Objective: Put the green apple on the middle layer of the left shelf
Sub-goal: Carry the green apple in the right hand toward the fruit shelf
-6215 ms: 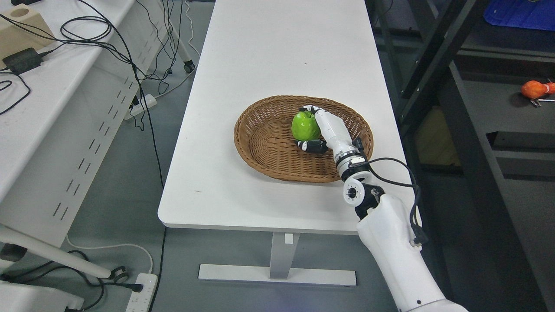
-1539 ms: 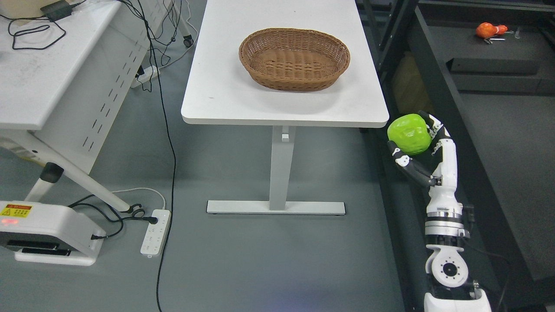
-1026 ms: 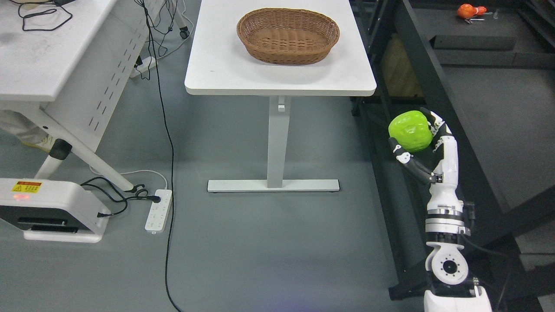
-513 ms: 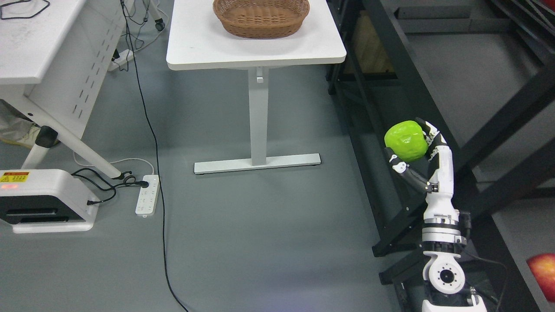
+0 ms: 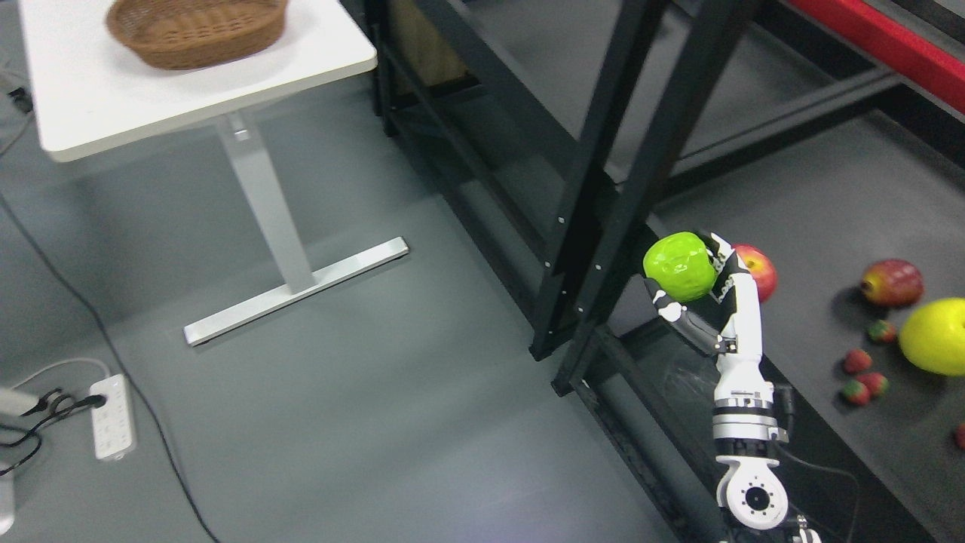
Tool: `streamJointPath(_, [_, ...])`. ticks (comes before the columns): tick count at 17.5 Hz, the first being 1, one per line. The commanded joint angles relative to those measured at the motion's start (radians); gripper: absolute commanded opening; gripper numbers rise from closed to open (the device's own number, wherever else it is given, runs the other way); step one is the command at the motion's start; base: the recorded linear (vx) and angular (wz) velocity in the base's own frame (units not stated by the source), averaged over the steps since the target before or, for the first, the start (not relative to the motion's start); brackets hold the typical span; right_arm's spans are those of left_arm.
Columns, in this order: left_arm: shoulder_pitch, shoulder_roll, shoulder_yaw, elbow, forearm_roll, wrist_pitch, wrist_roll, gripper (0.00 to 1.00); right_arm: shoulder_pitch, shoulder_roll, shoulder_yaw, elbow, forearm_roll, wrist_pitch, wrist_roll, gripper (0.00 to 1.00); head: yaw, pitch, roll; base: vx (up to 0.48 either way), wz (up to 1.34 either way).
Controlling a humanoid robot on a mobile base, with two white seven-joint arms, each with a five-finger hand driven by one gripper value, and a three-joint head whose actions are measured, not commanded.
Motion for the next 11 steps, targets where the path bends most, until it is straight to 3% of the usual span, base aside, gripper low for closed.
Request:
streamJointPath(1, [-0.022,0.017,0.000,0.000,0.001,0.000,-0.001,1.00,0.009,0.011,-0.015,-0.003,0.002,0.012,-0.001,0.00,0.0000,0.000,0.000,-0.122,-1.03])
streamJointPath(11, [-0.022,0.017,0.000,0.000,0.000,0.000,-0.001,1.00,0.009,0.005,-0.063,-0.012,0.001,0.015,-0.003,0.00,0.0000,0.000,0.000,-0.019,-0.98])
